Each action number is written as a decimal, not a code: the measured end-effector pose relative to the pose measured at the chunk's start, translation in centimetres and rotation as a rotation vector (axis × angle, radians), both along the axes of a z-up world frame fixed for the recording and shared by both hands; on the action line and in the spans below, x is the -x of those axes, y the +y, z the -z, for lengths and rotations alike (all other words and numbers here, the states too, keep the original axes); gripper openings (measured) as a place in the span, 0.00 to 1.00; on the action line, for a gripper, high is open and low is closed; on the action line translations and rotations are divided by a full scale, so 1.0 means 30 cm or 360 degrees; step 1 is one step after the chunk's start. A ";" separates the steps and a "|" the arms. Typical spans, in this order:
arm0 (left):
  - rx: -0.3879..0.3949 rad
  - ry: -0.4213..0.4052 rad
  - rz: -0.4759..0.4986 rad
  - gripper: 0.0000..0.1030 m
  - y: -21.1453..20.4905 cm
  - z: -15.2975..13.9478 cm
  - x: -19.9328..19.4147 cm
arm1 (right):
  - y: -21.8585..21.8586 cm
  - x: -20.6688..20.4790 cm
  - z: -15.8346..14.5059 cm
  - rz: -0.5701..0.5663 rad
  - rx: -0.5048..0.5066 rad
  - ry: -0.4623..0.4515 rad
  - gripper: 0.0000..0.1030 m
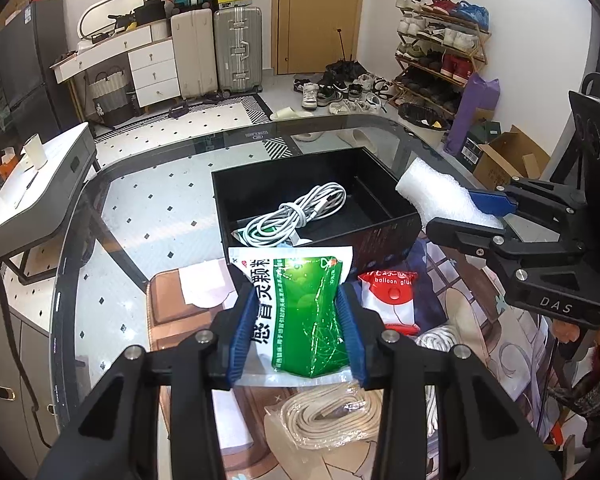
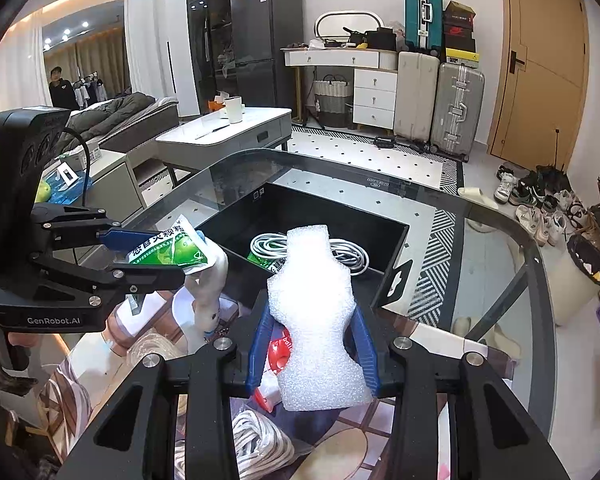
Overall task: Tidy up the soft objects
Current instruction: 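Lift green sachet with left tool while right tool carries foam over black box, then open left gripper dropping sachet into box while right gripper releases the foam, then move both tools back over the bagged white rope coils beside the box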
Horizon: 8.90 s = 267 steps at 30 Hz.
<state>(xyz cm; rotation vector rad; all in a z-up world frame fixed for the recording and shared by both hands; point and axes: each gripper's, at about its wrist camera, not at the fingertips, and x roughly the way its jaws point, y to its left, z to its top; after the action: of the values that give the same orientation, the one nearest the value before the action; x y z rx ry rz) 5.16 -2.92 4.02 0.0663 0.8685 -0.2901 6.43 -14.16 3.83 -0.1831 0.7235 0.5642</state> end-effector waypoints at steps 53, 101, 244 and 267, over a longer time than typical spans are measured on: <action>-0.0015 -0.0127 -0.0030 0.37 0.001 -0.095 -0.125 | 0.017 -0.113 -0.113 0.0098 -0.0071 -0.0099 0.38; -0.0007 -0.0009 -0.0014 0.37 -0.011 -0.026 -0.338 | 0.088 -0.337 -0.045 0.0012 -0.0050 0.0056 0.38; -0.0054 0.0259 0.0048 1.00 -0.051 0.268 0.109 | 0.066 0.209 0.261 0.0125 0.0130 0.0480 0.98; -0.0006 0.0283 -0.0002 1.00 -0.074 0.283 0.102 | -0.020 0.198 0.290 0.0212 0.0181 0.0474 0.98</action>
<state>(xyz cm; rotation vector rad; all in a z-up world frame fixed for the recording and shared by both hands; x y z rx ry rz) 2.11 -5.14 -4.46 0.0438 1.0456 -0.2963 0.48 -14.77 -4.87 -0.1561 1.0505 0.4272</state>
